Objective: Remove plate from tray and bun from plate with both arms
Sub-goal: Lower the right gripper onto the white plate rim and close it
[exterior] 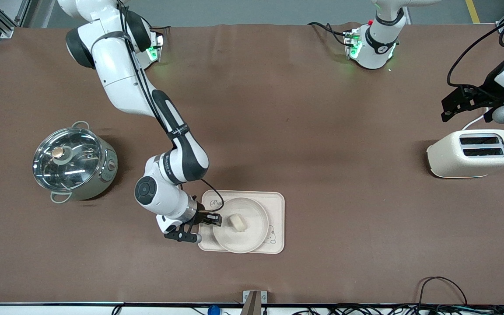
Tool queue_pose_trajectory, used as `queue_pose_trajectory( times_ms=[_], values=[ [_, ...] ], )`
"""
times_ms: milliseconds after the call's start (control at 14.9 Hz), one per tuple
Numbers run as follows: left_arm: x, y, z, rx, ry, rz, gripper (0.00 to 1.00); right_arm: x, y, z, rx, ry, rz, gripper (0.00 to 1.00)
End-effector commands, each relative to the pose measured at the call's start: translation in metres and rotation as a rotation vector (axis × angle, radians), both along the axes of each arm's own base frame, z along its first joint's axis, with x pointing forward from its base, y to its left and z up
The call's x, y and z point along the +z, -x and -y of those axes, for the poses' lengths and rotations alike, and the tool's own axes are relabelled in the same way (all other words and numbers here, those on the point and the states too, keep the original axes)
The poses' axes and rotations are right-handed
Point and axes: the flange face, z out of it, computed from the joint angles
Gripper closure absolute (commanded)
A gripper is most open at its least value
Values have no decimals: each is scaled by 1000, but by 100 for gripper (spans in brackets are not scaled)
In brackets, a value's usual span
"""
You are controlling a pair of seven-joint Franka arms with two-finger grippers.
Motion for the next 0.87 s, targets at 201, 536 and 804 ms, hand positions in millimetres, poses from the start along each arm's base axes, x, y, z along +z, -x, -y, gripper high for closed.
queue_pose_trajectory(
  times_ms=[201,536,804],
  values=[
    [5,3,-1,-20,-22,-4,0,-3,0,-2,-17,-13,-4,78],
    [5,3,-2,-19,-22,-4,0,-8,3,-3,-10,-4,-14,88],
    [5,3,-2,-17,-20,-4,0,-7,3,-1,-10,-2,-19,93]
  ],
)
